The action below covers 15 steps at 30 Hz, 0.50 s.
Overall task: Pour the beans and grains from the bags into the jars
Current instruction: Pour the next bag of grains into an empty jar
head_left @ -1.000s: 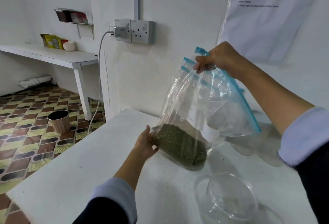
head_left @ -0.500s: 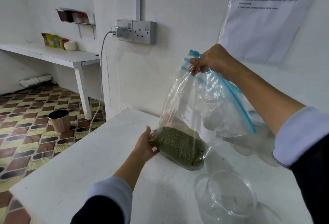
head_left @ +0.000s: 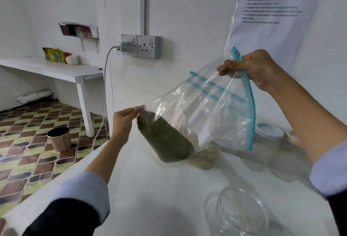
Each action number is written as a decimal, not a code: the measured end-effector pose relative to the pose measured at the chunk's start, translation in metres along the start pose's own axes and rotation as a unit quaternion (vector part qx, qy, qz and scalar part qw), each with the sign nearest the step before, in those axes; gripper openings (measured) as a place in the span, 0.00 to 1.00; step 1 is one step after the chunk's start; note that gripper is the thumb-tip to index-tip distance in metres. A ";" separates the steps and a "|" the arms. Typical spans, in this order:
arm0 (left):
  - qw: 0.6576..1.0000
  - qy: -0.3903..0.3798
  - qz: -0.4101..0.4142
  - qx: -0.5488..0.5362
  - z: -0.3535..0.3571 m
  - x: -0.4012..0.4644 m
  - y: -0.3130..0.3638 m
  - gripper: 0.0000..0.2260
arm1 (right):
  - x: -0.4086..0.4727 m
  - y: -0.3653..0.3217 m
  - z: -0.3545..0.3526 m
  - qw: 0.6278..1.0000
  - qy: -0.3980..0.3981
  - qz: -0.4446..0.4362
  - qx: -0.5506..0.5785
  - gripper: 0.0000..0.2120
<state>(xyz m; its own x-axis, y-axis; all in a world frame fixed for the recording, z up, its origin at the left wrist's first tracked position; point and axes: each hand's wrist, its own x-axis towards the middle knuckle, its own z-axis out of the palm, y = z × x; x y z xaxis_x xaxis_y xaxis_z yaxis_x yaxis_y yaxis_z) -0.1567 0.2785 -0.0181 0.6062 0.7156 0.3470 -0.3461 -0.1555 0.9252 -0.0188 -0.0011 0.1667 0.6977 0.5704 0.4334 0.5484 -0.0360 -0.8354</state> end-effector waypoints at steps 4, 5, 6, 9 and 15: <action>0.998 0.030 0.048 0.006 -0.008 0.012 0.028 0.08 | -0.008 -0.013 -0.005 0.999 -0.007 -0.008 0.032 0.15; 0.999 0.033 0.032 -0.019 -0.008 0.014 0.033 0.08 | -0.010 -0.017 -0.005 0.999 -0.010 -0.010 0.039 0.17; 0.997 0.041 0.006 -0.061 -0.007 0.016 0.037 0.12 | -0.011 -0.021 -0.004 0.999 -0.010 -0.012 0.045 0.19; 0.964 0.037 -0.074 -0.252 -0.001 0.017 0.051 0.23 | -0.013 -0.026 -0.005 0.999 0.003 -0.005 0.044 0.18; 0.967 -0.014 -0.086 -0.239 -0.001 0.019 0.068 0.13 | -0.022 -0.013 -0.012 0.995 0.026 0.039 0.092 0.05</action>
<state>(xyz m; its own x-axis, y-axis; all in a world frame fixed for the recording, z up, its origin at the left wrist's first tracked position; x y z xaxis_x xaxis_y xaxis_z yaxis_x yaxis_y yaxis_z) -0.1697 0.2821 0.0512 0.7013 0.6831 0.2039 -0.5251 0.3015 0.7959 -0.0361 -0.0234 0.1725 0.7603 0.5285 0.3778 0.4011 0.0756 -0.9129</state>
